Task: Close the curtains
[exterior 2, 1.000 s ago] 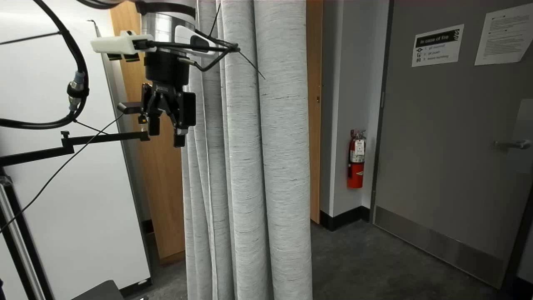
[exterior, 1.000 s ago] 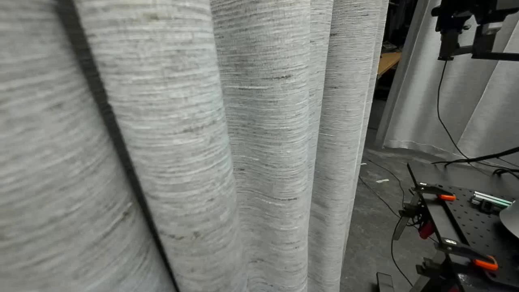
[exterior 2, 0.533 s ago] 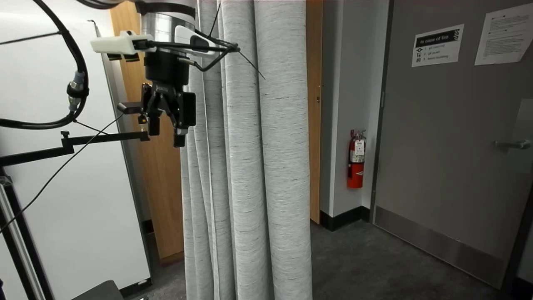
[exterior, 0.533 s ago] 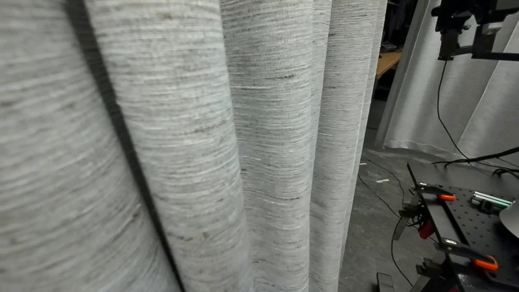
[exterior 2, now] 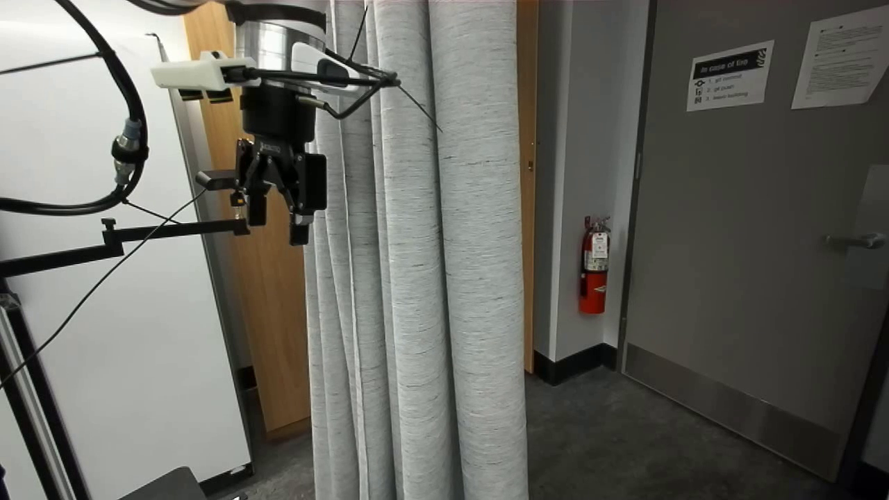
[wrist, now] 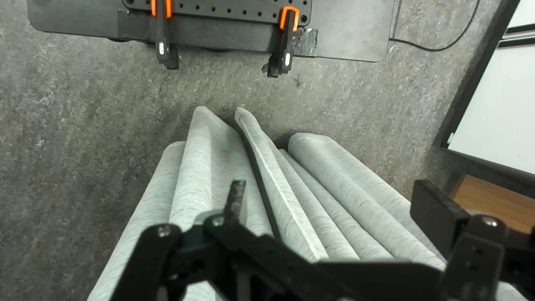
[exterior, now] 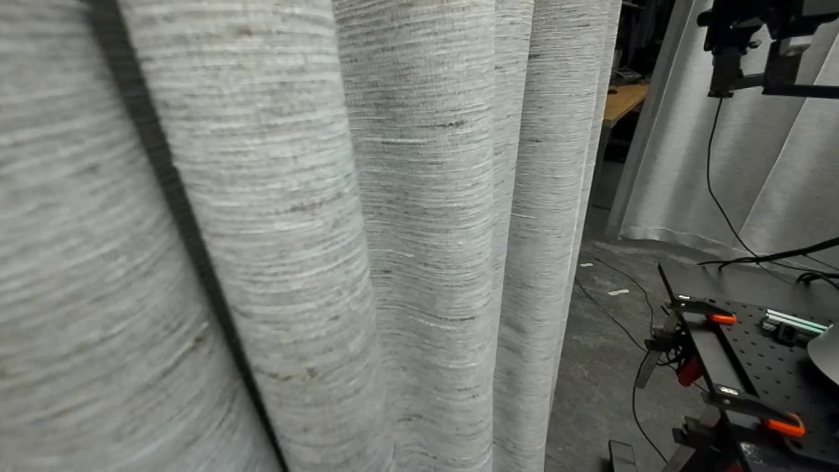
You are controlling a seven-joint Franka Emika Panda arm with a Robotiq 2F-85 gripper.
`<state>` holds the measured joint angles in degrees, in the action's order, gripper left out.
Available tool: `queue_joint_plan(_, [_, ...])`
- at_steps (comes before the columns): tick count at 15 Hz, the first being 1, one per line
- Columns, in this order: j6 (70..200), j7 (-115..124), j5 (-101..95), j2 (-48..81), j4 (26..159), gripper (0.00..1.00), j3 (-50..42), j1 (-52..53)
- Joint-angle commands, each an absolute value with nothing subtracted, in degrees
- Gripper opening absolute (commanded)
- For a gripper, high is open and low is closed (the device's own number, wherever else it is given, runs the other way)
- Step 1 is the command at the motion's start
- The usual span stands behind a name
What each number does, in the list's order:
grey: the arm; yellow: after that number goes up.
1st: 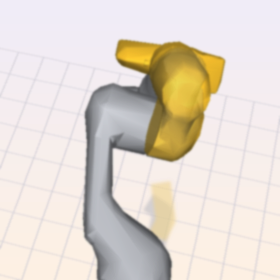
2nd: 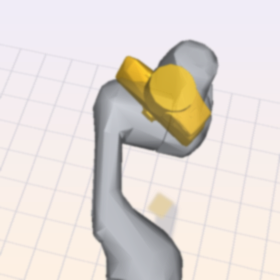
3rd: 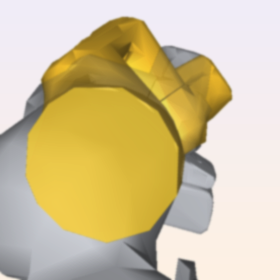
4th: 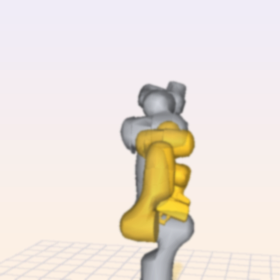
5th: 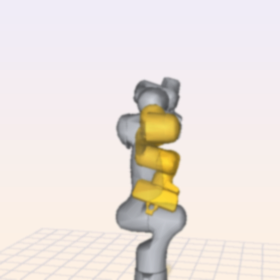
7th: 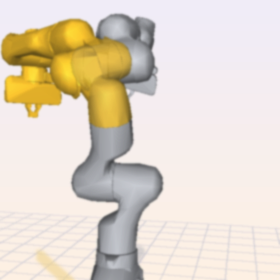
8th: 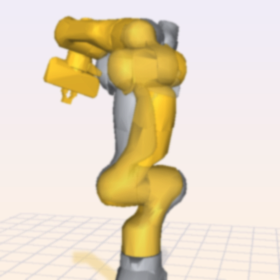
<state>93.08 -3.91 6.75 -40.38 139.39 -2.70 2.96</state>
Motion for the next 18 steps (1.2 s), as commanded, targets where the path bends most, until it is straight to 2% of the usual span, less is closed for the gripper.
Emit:
queue_joint_plan(1, [92.9,-4.3,7.0,-40.3,139.2,1.00,-2.2,2.3])
queue_joint_plan(18, [94.9,-5.4,4.4,-39.3,138.4,1.00,-2.7,0.9])
